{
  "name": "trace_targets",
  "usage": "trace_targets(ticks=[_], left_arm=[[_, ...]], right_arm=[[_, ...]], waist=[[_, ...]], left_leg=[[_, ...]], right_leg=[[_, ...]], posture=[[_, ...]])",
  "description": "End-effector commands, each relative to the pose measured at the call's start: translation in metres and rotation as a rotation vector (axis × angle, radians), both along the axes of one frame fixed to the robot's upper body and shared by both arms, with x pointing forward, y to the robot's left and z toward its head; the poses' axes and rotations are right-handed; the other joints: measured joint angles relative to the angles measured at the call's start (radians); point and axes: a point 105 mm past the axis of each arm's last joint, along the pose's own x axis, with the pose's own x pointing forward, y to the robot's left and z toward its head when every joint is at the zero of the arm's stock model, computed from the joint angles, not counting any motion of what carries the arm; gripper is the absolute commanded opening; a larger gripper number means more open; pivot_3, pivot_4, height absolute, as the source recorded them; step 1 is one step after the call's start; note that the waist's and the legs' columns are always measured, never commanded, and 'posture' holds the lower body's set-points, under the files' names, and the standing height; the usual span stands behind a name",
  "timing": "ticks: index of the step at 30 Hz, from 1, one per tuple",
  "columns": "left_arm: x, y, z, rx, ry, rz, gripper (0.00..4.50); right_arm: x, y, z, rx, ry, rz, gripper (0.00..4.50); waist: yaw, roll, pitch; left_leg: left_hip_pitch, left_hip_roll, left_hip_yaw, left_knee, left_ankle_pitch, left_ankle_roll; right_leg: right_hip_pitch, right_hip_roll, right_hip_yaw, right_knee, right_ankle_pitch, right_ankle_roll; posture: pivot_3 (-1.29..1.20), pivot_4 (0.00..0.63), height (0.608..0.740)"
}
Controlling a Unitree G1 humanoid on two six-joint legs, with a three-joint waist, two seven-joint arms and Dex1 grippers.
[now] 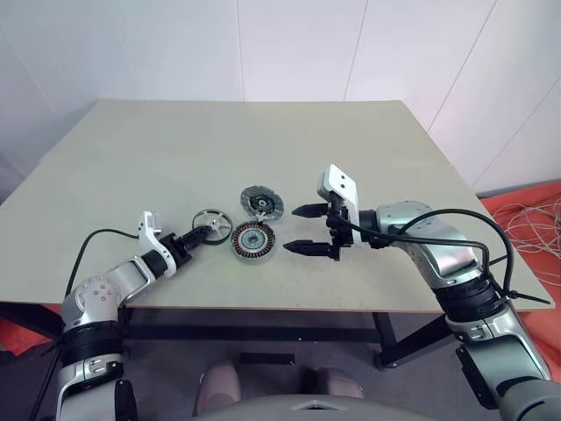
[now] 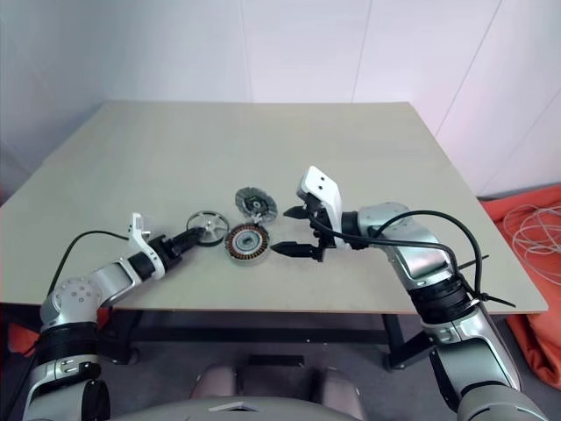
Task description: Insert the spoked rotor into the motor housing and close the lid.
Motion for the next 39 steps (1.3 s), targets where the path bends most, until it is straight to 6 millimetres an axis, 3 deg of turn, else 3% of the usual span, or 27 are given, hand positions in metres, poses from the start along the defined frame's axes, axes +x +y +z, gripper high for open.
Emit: trace_targets(ticks=[1, 2, 11, 16, 20, 26, 39], left_arm=[[0.004, 0.005, 0.017, -0.004, -0.066, 0.035, 0.66], [0.002, 0.006, 0.019, -0.016, -0.075, 0.042, 0.44], [-0.032, 0.009, 0.049, -0.173, -0.125, 0.049, 0.42], [-0.054, -0.004, 0.068, -0.349, -0.145, -0.014, 0.42], [-0.056, -0.029, 0.077, -0.47, -0.129, -0.09, 0.42], [-0.049, -0.067, 0.07, -0.557, -0.05, -0.189, 0.42], [-0.027, -0.076, 0.053, -0.622, 0.026, -0.159, 0.42]], right_arm=[[0.001, 0.001, 0.015, 0.014, -0.071, 0.01, 4.5], [0.001, 0.001, 0.015, 0.013, -0.071, 0.008, 4.5], [0.003, -0.001, 0.013, 0.008, -0.075, -0.005, 4.5], [0.004, 0.0, 0.011, 0.007, -0.078, -0.004, 4.5], [0.004, 0.001, 0.01, 0.003, -0.079, -0.002, 4.5], [0.005, 0.0, 0.01, -0.003, -0.088, -0.008, 4.5], [0.005, -0.004, 0.01, -0.009, -0.096, -0.028, 4.5]], waist=[[0.0, 0.0, 0.0], [-0.001, 0.0, 0.0], [-0.005, 0.0, 0.0], [-0.005, 0.0, 0.0], [0.0, 0.0, 0.0], [-0.001, 0.0, 0.0], [0.001, 0.0, 0.0]], left_leg=[[0.0, 0.0, 0.0, 0.0, 0.0, 0.0], [0.0, 0.0, 0.0, 0.0, 0.0, 0.0], [0.0, 0.0, 0.001, 0.001, 0.0, 0.0], [0.0, 0.0, 0.001, 0.002, 0.0, 0.0], [0.0, 0.0, 0.001, 0.003, 0.0, 0.0], [0.0, 0.0, 0.001, 0.004, 0.0, 0.0], [-0.003, 0.0, 0.0, 0.002, 0.0, 0.0]], right_leg=[[0.0, 0.0, 0.0, 0.0, 0.0, 0.0], [0.001, 0.0, 0.0, 0.0, 0.0, 0.0], [0.0, 0.001, 0.0, 0.0, 0.0, 0.0], [0.0, 0.001, 0.0, 0.0, 0.0, 0.0], [0.0, 0.002, -0.001, 0.0, 0.0, 0.0], [0.002, 0.003, -0.001, -0.002, -0.001, 0.002], [0.0, 0.005, 0.0, -0.004, -0.001, 0.003]], posture=[[0.0, 0.0, 0.74], [0.0, 0.0, 0.74], [0.0, 0.0, 0.74], [0.0, 0.0, 0.74], [0.0, 0.0, 0.74], [0.0, 0.0, 0.74], [0.0, 0.0, 0.74]])
